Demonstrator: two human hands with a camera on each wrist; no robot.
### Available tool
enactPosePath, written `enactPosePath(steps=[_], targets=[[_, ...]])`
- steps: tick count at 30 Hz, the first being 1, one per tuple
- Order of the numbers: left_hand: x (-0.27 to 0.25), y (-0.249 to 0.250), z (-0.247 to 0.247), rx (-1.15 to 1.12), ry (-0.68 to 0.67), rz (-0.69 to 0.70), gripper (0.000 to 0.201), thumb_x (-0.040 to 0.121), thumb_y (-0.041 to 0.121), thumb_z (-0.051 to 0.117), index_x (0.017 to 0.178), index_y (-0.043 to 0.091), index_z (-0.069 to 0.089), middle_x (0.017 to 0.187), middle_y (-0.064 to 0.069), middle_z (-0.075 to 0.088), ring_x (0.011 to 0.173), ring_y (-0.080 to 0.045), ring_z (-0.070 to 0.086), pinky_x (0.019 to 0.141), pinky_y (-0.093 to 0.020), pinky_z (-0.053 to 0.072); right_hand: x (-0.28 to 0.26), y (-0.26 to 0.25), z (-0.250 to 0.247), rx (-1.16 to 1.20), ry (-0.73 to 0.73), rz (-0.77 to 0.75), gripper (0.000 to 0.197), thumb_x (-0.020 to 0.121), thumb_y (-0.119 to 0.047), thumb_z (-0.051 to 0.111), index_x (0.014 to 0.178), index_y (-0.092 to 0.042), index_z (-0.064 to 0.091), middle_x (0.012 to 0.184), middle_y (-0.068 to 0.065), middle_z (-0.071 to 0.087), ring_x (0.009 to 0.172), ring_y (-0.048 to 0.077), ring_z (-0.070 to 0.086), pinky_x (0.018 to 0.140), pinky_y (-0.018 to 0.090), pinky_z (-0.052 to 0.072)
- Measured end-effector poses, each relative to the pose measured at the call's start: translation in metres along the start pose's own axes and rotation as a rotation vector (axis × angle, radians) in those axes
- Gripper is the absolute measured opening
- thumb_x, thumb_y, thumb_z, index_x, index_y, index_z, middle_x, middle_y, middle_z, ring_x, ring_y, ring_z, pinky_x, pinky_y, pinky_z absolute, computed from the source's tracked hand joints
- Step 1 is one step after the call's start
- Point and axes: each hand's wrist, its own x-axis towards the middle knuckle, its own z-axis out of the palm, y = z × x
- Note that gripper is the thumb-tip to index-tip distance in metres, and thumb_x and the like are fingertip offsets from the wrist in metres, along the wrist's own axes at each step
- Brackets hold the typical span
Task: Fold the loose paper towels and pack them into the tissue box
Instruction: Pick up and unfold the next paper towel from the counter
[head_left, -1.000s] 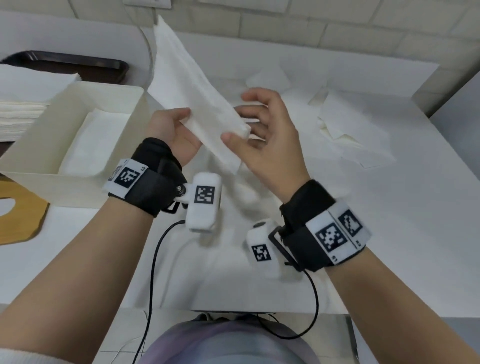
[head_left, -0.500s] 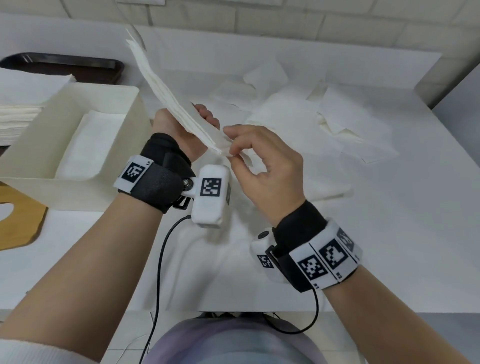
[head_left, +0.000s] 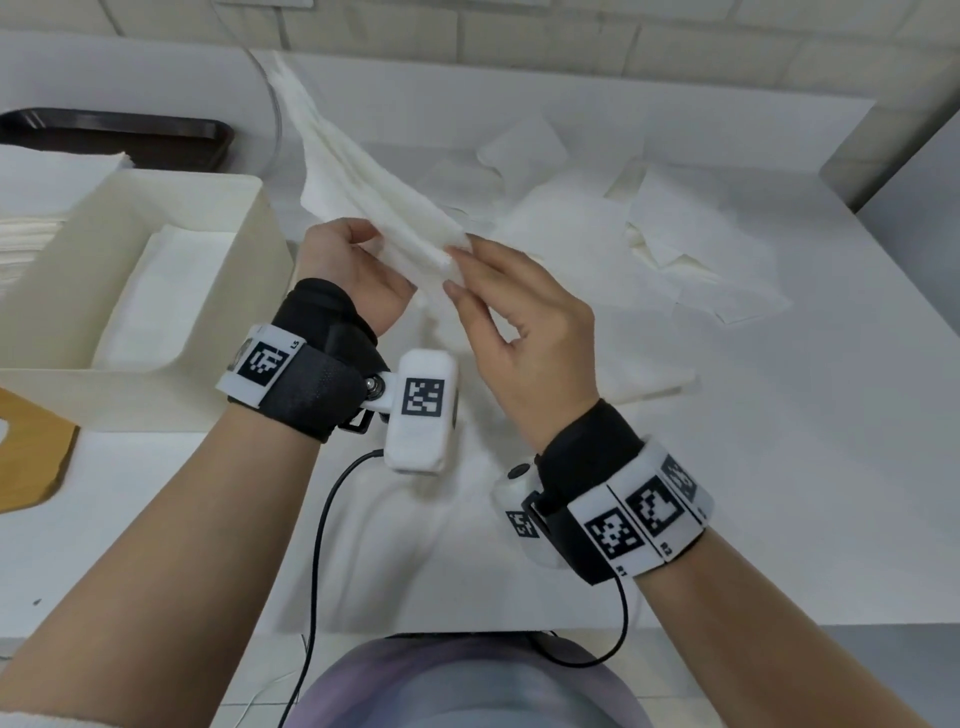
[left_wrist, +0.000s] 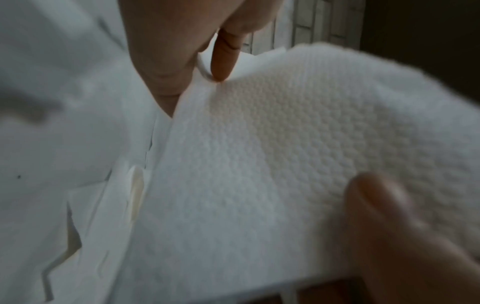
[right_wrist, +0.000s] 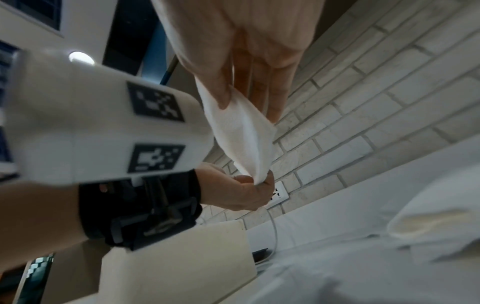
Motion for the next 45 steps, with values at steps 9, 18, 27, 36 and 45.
enactPosePath(steps=[9,18,27,36,45], targets=[[-0.010,-0.001,0.003,-0.120,-0.150,0.099,0.025,0.088,0.003,0.034,0.101,0.002,0.056,0.106,-0.012,0.063,0.101,-0.031,0.059,0.104,-0.043,0.040,0.028,-0.005,-0.008,0.432,0.029,0.683,0.018,0.094,0.001,0.038,0.095,-0.016,0.033,0.095,-0.006,0.046,0.086,-0.001,0.049,0.074,0.004,0.042],[-0.014,0.005,0.005,-0.025,-0.316,0.270,0.038,0.058,0.011,0.067,0.095,0.012,0.059,0.095,-0.005,0.063,0.099,-0.028,0.059,0.097,-0.043,0.045,0.036,0.007,-0.010,1.027,0.028,1.214,0.038,0.091,0.013,0.037,0.122,-0.010,0.037,0.114,0.008,0.056,0.098,0.020,0.056,0.080,0.031,0.049],[-0.018,0.011,0.011,0.185,-0.346,0.255,0.046,0.055,0.001,0.045,0.099,0.007,0.060,0.094,-0.004,0.067,0.110,-0.032,0.061,0.090,-0.039,0.048,0.019,0.017,-0.015,0.705,-0.524,1.198,0.032,0.082,0.007,0.059,0.107,-0.013,0.053,0.088,0.003,0.063,0.067,0.012,0.062,0.058,0.025,0.055],[-0.009,0.007,0.011,0.697,-0.104,0.427,0.029,0.071,0.005,0.052,0.099,0.010,0.054,0.084,0.001,0.066,0.078,-0.014,0.064,0.067,-0.026,0.053,0.057,0.016,-0.002,0.255,-0.520,0.615,0.036,0.090,-0.011,0.057,0.125,-0.009,0.049,0.113,0.001,0.059,0.105,0.016,0.056,0.089,0.024,0.047],[0.005,0.006,-0.015,1.103,-0.040,0.653,0.042,0.088,-0.007,0.046,0.122,0.007,0.025,0.108,0.003,0.043,0.100,-0.008,0.047,0.079,-0.009,0.045,0.046,0.022,0.038,0.326,-0.320,0.677,0.024,0.090,-0.015,0.057,0.111,-0.009,0.046,0.107,0.011,0.056,0.092,0.016,0.053,0.084,0.028,0.045]])
